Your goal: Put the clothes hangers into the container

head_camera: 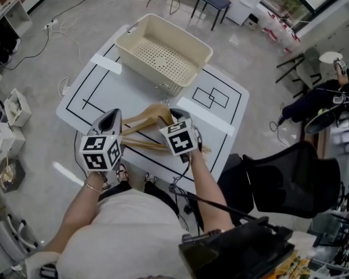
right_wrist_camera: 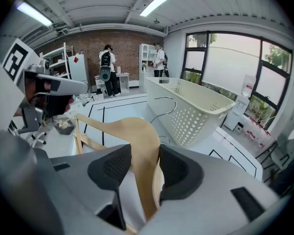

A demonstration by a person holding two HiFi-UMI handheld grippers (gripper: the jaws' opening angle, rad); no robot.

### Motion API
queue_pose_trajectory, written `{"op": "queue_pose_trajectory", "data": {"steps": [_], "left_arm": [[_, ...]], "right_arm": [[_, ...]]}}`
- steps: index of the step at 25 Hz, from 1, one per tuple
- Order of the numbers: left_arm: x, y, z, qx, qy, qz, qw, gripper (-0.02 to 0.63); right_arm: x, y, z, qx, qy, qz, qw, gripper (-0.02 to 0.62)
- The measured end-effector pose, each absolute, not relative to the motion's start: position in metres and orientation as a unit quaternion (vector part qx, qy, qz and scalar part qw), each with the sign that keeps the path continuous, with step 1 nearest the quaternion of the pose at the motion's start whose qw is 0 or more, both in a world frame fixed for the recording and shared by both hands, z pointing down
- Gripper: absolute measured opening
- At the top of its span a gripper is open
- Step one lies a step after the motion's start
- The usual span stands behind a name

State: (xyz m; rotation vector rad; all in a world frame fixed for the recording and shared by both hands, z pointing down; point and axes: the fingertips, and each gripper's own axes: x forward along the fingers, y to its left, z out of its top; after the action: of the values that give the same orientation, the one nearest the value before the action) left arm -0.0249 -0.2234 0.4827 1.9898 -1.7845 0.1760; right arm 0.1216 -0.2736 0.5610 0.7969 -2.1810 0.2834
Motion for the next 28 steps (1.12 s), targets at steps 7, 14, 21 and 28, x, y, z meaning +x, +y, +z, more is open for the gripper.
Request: {"op": "queue_pose_trajectory", "data": {"steps": [7,14,21,28], "left_arm": [[-0.045,-0.218,0.469,0.738,-0.637,0.049,0.217,0.000],[-0.064,-0.221,0.451,0.748,-0.630,0.028,0.205,0.000],[-0.079,-0.224,0.425,0.772,-0.609,0.015,0.180,0.000],[-0.087,-0.226,0.395,0.795,-0.588,0.005,0.152,0.000]], "right_arm": [[0.097,-0.268,0.528,0.333,-0.864,0.103,0.364,0.189],[0.073,-0.268,0.483,0.355,-0.871,0.071,0.331,0.189],[0.054,-0.281,0.449,0.399,-0.863,0.050,0.306,0.189],[0.038,-0.296,0.411,0.449,-0.850,0.046,0.272,0.189]]}}
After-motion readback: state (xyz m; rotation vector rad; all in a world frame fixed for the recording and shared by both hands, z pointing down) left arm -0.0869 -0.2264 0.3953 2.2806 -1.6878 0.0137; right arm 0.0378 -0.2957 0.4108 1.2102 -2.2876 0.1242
